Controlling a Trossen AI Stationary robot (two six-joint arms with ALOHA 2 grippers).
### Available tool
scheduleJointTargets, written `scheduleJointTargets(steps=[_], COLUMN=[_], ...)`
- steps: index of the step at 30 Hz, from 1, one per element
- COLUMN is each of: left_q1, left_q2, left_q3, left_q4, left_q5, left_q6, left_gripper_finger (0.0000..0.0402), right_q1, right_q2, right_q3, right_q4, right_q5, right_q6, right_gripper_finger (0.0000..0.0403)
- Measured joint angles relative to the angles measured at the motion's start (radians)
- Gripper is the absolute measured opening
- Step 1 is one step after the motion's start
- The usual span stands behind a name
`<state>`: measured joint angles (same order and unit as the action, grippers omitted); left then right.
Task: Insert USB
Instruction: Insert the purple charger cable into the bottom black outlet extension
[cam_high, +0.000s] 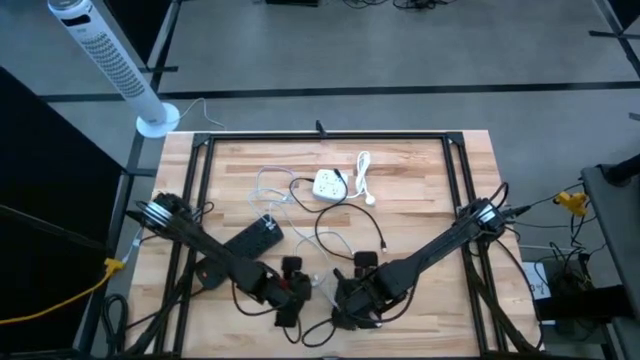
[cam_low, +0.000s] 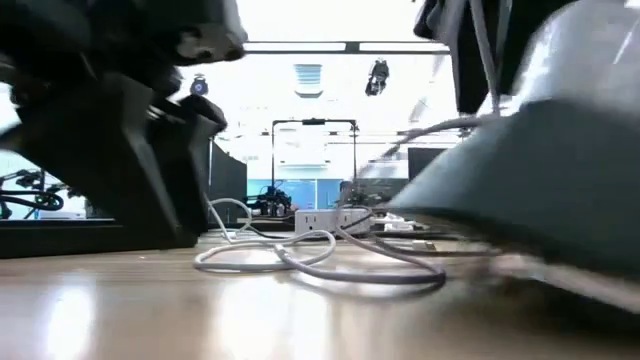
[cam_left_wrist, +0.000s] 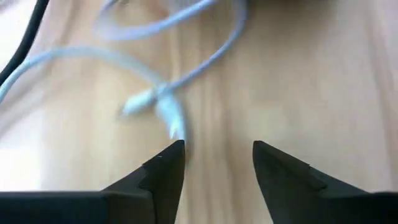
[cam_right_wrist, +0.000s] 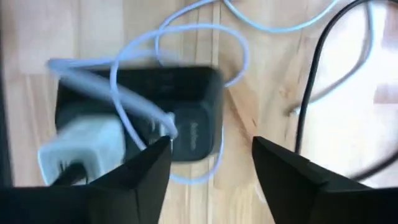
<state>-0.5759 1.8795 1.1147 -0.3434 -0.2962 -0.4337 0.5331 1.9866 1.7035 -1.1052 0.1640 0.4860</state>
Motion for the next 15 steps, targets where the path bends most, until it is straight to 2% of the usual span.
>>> scheduleJointTargets(steps=[4, 9, 15], left_q1=[-0.004, -0.003, -0.003], left_q2=[-0.081, -0.203, -0.348], left_q3=[0.000, -0.003, -0.006], left_q4=[-0.176, -0.358, -0.405], left_q5=[-0.006, -0.106, -0.269], left_q6=[-0.042, -0.110, -0.153], left_gripper_finger=[0.0150, 0.0113, 0.0065], right_q1=[0.001, 0.001, -0.008], right_q2=[-0.048, -0.085, -0.084], right_q3=[0.000, 0.001, 0.003], right_q4=[-0.040, -0.044, -0.033], right_q5=[-0.014, 0.003, 0.049], right_q6=[-0.016, -0.035, -0.091], right_gripper_finger=[0.0216, 0.0228, 0.0217])
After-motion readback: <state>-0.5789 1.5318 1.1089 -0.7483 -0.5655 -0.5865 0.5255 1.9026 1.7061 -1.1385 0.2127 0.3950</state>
